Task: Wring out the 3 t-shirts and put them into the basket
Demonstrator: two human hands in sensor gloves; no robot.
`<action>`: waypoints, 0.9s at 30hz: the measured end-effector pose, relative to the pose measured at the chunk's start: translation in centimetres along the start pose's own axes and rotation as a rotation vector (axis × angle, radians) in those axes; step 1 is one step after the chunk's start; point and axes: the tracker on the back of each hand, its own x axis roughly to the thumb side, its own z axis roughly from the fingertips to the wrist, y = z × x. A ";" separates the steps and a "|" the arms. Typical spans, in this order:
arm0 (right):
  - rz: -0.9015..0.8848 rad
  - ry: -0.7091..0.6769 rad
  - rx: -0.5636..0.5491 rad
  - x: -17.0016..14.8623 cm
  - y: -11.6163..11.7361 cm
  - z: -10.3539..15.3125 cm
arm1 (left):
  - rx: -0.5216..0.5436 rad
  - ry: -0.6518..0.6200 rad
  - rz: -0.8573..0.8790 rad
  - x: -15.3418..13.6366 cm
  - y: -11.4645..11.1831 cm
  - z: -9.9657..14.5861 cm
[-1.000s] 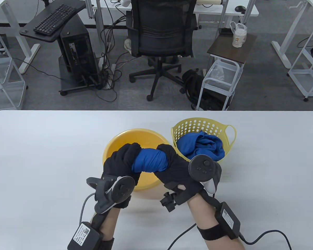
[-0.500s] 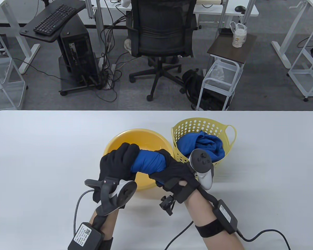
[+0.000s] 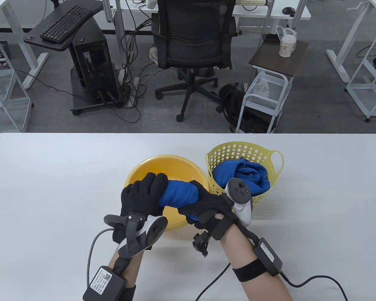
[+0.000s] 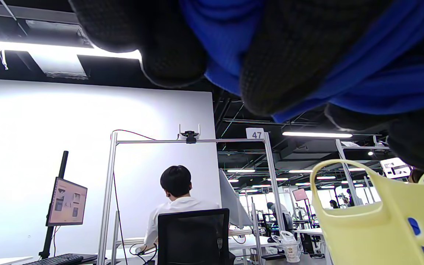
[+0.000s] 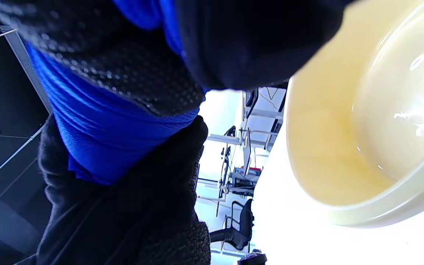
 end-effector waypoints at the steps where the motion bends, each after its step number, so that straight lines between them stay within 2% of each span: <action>1: -0.010 0.006 0.005 -0.2 -0.1 -0.1 | -0.002 -0.003 -0.004 0.1 -0.1 0.0; 13: 0.026 0.091 -0.029 -0.6 -0.4 -0.3 | -0.049 -0.003 -0.030 0.2 -1.4 0.1; 16: 0.054 0.054 -0.082 0.0 -0.7 0.0 | -0.050 0.002 0.001 0.1 -1.3 0.0; 21: 0.039 -0.042 -0.138 2.1 -1.3 0.8 | -0.045 0.015 0.163 -0.4 -0.4 -0.2; 23: -0.012 -0.061 -0.160 2.7 -2.0 1.3 | -0.055 0.010 0.236 -0.7 -0.2 -0.2; 24: -0.022 -0.057 -0.200 3.1 -2.7 1.7 | -0.056 0.007 0.270 -0.8 -0.2 -0.2; 25: -0.027 -0.071 -0.309 3.4 -4.0 2.2 | -0.064 0.009 0.298 -0.8 -0.3 -0.2; 27: -0.063 -0.093 -0.350 3.7 -5.6 2.7 | -0.086 0.025 0.333 -0.8 -0.6 -0.2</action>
